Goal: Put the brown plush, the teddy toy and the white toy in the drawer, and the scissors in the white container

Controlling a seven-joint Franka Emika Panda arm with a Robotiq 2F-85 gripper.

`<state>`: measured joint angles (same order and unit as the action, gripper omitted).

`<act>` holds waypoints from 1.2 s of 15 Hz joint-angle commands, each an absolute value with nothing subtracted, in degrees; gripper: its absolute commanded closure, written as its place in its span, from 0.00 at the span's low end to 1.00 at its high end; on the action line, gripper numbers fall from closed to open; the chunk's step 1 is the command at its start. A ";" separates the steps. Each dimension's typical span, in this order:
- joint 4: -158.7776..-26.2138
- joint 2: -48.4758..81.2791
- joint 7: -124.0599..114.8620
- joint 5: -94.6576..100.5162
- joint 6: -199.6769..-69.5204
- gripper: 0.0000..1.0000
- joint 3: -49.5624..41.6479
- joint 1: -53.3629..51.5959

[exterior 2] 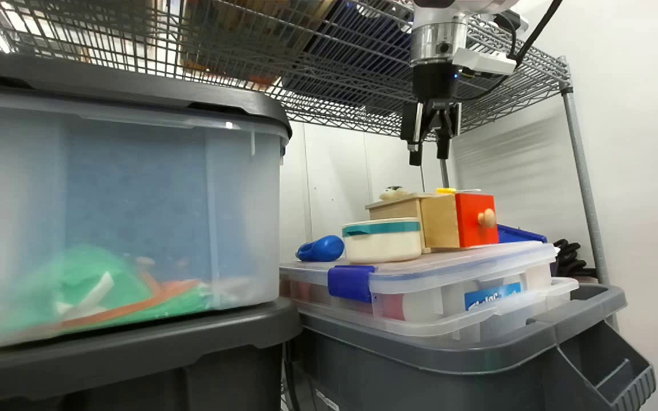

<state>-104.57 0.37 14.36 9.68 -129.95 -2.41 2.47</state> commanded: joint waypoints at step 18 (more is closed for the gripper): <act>-108.96 6.26 25.36 7.38 -150.78 0.00 -1.83 3.21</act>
<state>-109.36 5.68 23.07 8.89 -149.28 -2.36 2.54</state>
